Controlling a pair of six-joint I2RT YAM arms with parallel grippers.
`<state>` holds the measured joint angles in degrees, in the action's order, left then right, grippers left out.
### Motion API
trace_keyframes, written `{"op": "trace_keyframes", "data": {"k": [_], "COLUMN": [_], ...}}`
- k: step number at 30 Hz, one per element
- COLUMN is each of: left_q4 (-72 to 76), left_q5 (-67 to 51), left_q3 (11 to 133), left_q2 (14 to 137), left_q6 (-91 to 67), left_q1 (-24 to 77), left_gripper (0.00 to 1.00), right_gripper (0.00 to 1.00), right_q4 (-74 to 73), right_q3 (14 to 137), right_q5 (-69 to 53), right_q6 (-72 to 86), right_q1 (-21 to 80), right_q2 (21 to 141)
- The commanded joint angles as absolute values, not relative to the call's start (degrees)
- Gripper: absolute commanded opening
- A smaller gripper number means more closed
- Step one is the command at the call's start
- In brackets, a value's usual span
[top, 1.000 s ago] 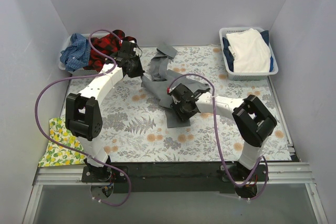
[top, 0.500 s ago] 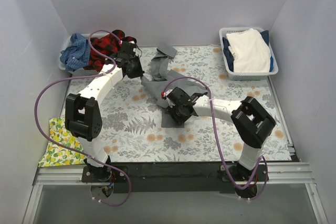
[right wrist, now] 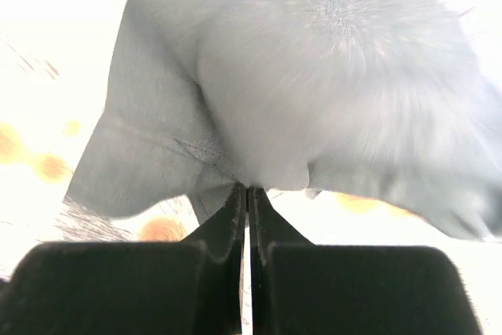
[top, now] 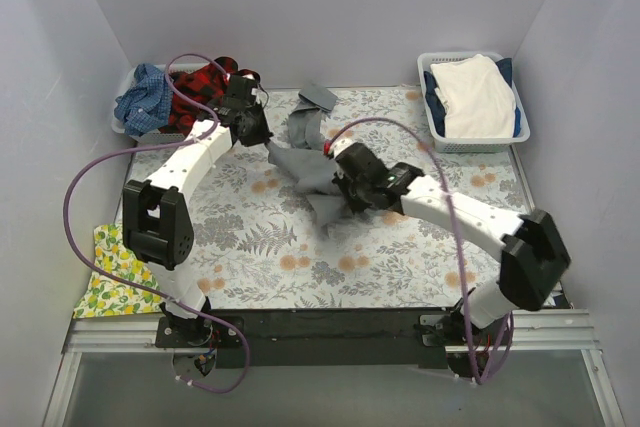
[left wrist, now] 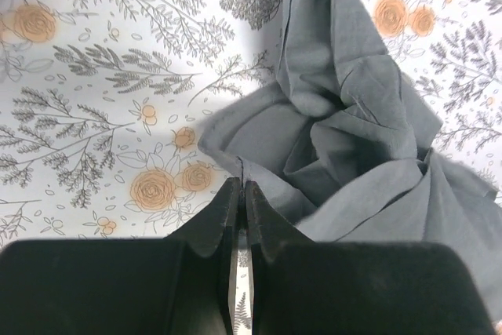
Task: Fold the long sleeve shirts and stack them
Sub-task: Flatten the shirt out
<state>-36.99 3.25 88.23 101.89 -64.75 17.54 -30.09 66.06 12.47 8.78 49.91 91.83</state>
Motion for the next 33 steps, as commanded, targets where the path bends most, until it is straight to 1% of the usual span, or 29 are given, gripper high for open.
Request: {"op": "trace_keyframes", "data": {"k": [1, 6, 9, 12, 16, 21, 22, 24, 25, 28, 32, 33], "left_q4": [-37.8, -38.8, -38.9, -39.3, -39.3, -38.3, -38.1, -37.4, -37.4, -36.5, -33.7, -33.1], "left_q5": [4.8, 5.8, 6.5, 7.0, 6.8, 4.1, 2.8, 1.6, 0.2, -2.7, -9.8, -11.1], "left_q3": [93.4, 96.1, 97.0, 99.2, 103.4, 108.5, 110.1, 112.6, 115.8, 120.5, 129.3, 129.9], "left_q2": [96.7, 95.8, 94.9, 94.0, 93.8, 95.4, 95.7, 97.8, 98.6, 102.5, 107.1, 107.9], "left_q6": [-63.5, -63.0, -63.0, -62.9, -62.8, -63.1, -63.2, -63.7, -63.9, -65.2, -68.6, -69.5], "left_q1": [16.7, 16.4, 15.8, 14.8, 13.2, 10.0, 9.6, 8.3, 7.9, 6.4, 3.8, 2.6], "left_gripper": [0.0, 0.0, 0.0, 0.0, 0.0, 0.0, 0.0, 0.0, 0.0, 0.0, 0.0, 0.0], "right_gripper": [0.01, 0.01, 0.01, 0.01, 0.01, 0.01, 0.01, 0.01, 0.01, 0.01, 0.01, 0.01], "right_q4": [-28.8, -25.2, -21.0, -15.0, -7.5, -1.0, 1.0, 1.5, 1.4, 2.3, 8.6, 9.1], "right_q3": [74.9, 81.1, 85.7, 90.5, 96.9, 105.5, 109.0, 113.2, 118.2, 125.7, 126.7, 126.9], "right_q5": [18.8, 22.8, 25.3, 28.4, 33.3, 31.9, 31.6, 31.0, 30.5, 30.5, 30.7, 30.5], "right_q6": [7.3, 2.2, 0.2, -3.0, -9.2, -14.1, -15.2, -17.5, -18.3, -21.2, -24.5, -24.6], "right_q1": [45.5, 39.3, 33.9, 31.2, 28.3, 25.6, 25.4, 24.7, 24.5, 23.9, 22.9, 21.9], "right_q2": [78.6, 72.2, 70.3, 70.3, 72.3, 75.9, 76.6, 79.3, 80.3, 83.6, 84.0, 84.1]}}
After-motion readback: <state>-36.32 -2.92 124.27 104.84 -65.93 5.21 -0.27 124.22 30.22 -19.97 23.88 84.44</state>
